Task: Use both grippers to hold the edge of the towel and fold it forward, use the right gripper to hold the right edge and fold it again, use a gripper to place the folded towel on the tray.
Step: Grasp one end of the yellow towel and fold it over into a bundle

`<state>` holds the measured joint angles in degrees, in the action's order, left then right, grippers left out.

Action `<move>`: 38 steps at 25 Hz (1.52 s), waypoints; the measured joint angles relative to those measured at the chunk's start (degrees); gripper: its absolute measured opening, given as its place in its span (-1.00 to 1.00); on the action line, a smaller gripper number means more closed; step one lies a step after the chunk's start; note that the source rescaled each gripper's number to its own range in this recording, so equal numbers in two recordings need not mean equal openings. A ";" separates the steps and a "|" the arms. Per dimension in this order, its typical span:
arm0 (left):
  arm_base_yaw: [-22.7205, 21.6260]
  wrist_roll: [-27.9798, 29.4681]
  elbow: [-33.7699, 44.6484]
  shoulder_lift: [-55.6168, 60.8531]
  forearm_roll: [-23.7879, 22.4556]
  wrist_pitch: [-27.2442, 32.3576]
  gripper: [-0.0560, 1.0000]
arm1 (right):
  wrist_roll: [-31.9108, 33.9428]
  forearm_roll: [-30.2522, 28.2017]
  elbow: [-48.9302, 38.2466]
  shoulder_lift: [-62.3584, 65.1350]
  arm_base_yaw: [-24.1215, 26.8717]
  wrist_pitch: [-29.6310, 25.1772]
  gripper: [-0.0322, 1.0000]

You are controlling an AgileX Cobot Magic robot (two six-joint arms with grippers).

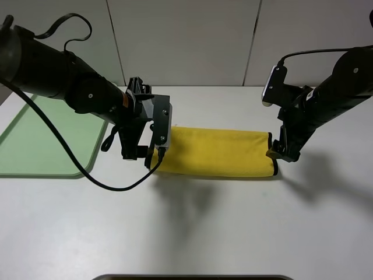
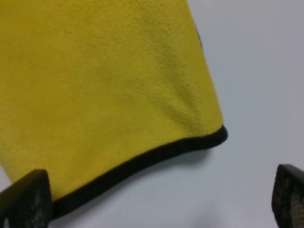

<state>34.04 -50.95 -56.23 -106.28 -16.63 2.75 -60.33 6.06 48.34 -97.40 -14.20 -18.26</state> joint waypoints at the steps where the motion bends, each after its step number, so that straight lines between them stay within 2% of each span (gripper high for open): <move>1: 0.00 0.76 0.00 0.00 0.00 0.00 1.00 | 0.00 0.00 0.00 0.00 0.00 0.00 1.00; 8: 0.00 5.95 0.00 1.02 0.00 2.70 1.00 | 0.92 0.00 0.00 0.00 0.00 0.00 1.00; 18: 0.00 12.94 0.00 11.09 0.00 7.12 1.00 | 3.21 0.06 0.00 0.00 0.00 0.11 1.00; 29: 0.37 16.26 0.00 20.87 0.00 18.14 1.00 | 6.93 0.06 0.00 0.00 0.00 0.15 1.00; 32: 1.29 21.80 0.00 24.88 0.00 22.22 1.00 | 8.18 0.06 0.00 0.00 0.00 0.43 1.00; 38: 1.99 39.94 0.00 36.48 0.00 29.53 1.00 | 8.61 0.06 0.00 0.00 0.00 1.61 1.00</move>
<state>36.03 -11.01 -56.23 -69.80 -16.63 32.28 -51.72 6.12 48.34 -97.40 -14.20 -16.64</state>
